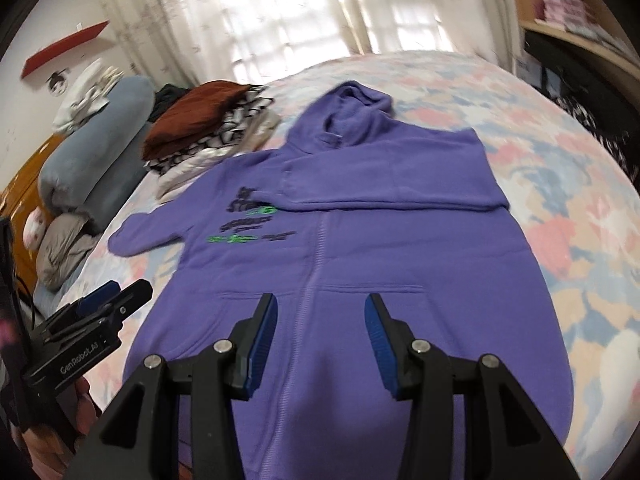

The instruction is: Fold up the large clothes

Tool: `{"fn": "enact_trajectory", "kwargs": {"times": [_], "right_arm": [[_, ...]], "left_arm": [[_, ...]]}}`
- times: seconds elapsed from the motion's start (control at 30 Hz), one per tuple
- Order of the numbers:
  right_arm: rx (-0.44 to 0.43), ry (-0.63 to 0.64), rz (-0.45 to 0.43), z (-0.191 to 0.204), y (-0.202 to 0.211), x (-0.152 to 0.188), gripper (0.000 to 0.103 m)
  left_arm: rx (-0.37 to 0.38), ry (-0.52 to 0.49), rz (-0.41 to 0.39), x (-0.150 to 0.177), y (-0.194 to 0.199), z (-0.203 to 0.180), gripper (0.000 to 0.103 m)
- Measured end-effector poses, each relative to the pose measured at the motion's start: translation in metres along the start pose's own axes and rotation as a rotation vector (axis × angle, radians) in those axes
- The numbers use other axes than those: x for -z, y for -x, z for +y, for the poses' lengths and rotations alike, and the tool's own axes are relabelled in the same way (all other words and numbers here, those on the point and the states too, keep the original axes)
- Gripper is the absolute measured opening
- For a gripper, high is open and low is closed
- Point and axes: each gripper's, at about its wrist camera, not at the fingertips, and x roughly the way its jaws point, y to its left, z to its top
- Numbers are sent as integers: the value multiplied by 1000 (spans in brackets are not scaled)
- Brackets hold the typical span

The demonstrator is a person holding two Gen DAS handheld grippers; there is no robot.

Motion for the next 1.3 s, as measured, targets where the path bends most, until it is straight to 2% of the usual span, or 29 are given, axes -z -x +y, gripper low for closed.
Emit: {"fn": "enact_trajectory", "kwargs": {"times": [0.23,0.5,0.73,0.97,1.13,1.2,1.3], "right_arm": [[0,113,-8,51,-3,-3,46],[-35,217,13,107,-37,-12,46],[-86,275,56,160,-97,-25,46],[-124,303,50,209,-161,-49,45],[-150,321,5,243,-199,-71,45],[-164,322,-3,254,-215,-79,42],[-171,323,15,269,-246,-88,31]], "left_arm": [[-4,74,-5,0,2,49,66],[3,245,43,-2,-34,133,67],[55,398,24,-8,-78,209,67],[123,536,21,-39,-141,282,67],[75,631,62,-52,-180,329,67],[28,683,102,-51,-195,346,67],[55,753,98,-48,-207,367,66]]}}
